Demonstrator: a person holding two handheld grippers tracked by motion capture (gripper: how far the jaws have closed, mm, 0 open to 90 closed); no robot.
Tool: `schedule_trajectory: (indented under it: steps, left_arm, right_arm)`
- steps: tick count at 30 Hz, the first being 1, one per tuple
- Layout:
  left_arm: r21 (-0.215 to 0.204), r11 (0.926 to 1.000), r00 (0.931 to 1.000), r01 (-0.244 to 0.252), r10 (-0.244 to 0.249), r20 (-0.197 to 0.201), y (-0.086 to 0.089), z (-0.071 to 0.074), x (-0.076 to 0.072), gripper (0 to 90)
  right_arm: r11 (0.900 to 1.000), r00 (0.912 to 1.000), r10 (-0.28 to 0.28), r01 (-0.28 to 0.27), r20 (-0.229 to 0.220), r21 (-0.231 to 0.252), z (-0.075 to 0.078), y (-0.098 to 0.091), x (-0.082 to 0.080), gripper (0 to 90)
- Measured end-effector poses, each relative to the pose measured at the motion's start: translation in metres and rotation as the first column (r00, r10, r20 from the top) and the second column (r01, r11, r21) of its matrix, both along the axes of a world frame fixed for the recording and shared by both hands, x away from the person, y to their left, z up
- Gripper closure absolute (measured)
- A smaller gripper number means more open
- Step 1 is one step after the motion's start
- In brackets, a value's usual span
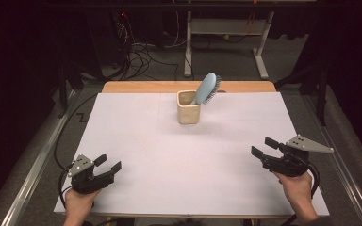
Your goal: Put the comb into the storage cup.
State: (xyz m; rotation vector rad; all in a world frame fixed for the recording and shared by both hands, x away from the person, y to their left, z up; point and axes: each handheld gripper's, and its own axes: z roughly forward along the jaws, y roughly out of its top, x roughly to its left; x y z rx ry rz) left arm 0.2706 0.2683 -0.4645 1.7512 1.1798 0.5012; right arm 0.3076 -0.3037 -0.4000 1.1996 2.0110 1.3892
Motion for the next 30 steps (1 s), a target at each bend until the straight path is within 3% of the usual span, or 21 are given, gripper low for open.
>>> schedule_trajectory:
  steps: [30]
  left_arm:
    - [0.002,1.0,1.0,0.001,-0.001,0.004,0.001,0.001,-0.001,31.7]
  right_arm:
    - [0.9998,0.9995,0.006,-0.005,-0.031,0.018,-0.017,-0.002,-0.017,31.7]
